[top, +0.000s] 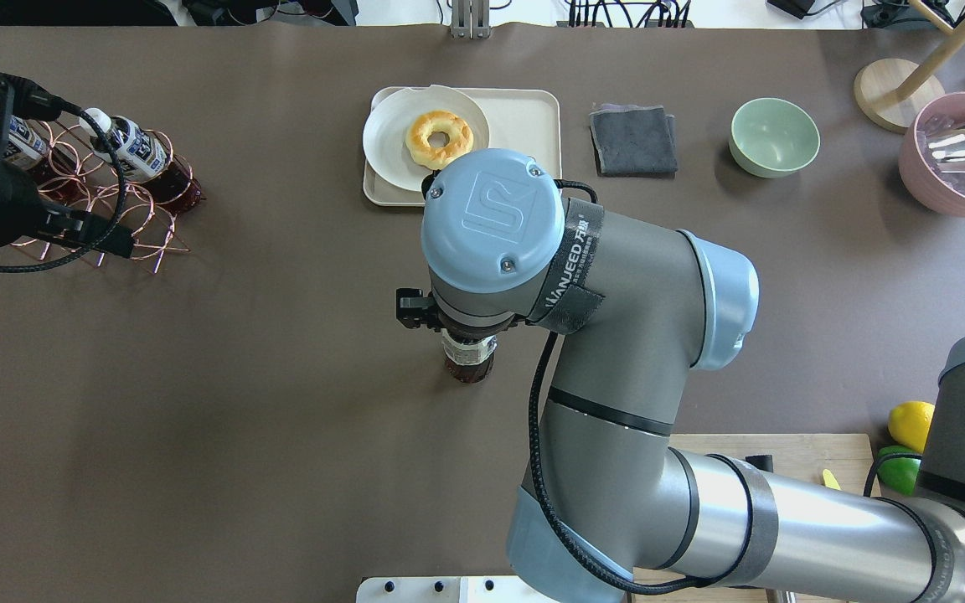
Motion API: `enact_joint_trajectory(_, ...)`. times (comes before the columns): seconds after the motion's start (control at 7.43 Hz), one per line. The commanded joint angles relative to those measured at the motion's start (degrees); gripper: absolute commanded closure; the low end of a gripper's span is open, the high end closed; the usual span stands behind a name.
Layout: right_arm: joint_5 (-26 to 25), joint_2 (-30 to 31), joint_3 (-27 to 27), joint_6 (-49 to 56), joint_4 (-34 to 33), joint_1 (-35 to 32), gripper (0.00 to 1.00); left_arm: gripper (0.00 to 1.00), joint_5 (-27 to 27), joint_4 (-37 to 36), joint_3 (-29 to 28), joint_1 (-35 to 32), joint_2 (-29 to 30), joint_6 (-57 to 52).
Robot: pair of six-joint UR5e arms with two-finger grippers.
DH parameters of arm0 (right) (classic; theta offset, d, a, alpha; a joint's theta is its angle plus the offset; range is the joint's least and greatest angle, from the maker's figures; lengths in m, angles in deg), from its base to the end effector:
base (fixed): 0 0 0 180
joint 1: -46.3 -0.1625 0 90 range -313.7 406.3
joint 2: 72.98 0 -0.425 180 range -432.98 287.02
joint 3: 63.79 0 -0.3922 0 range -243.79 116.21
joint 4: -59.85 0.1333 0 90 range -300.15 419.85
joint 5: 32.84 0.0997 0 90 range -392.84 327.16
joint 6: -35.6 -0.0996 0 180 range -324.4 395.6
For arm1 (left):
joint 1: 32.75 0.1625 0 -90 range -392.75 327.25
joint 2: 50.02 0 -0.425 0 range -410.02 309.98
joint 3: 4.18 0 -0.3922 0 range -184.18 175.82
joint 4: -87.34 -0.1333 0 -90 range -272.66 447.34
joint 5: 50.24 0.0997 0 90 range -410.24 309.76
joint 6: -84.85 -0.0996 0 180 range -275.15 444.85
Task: Place tea on tray
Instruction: 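Grasp the tea bottle cap with the right gripper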
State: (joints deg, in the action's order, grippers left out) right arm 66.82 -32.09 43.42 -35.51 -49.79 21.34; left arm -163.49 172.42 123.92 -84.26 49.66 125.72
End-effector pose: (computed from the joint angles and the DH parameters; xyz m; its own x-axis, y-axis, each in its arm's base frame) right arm -0.5117 -0.3668 0.0764 0.6873 -0.0321 0.7256 -0.0875 0.9881 0.1266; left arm 0.2192 -0.4266 0.2903 0.7160 0.2159 -0.6639 0.0162 0.9456 0.3250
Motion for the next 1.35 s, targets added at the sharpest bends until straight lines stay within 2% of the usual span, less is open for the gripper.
enact_joint_trajectory(0.0,-0.6,-0.3,-0.4,0.0,0.0,0.3,0.53,0.03,0.0,0.0,0.0,0.0,-0.1,0.0)
enact_joint_trajectory(0.13,-0.6,-0.5,-0.5,0.3,0.0,0.3,0.91,0.03,0.1,0.0,0.0,0.0,-0.2,0.1)
enact_joint_trajectory(0.27,-0.6,-0.8,-0.5,0.9,0.0,0.0,1.0,0.03,0.0,0.0,0.1,0.0,-0.7,0.1)
enact_joint_trajectory(0.67,-0.1,-3.1,-1.9,3.7,-0.1,-3.4,1.0,0.03,0.2,0.1,0.1,0.0,-0.8,0.1)
enact_joint_trajectory(0.81,0.1,-5.2,-5.0,5.3,-0.1,-5.7,1.0,0.03,0.2,0.1,0.1,0.0,-0.8,0.1)
enact_joint_trajectory(0.94,1.6,-8.2,-10.5,8.0,0.4,-8.9,1.0,0.03,0.1,0.1,0.6,0.0,-1.8,0.1)
enact_joint_trajectory(1.08,4.4,-9.8,-13.8,11.4,0.6,-13.1,1.0,0.03,0.1,0.1,2.1,-0.3,-3.7,-0.3)
enact_joint_trajectory(1.21,7.8,-9.8,-17.0,14.5,3.6,-17.0,1.0,0.03,0.1,0.1,4.1,-0.7,-5.9,-0.4)
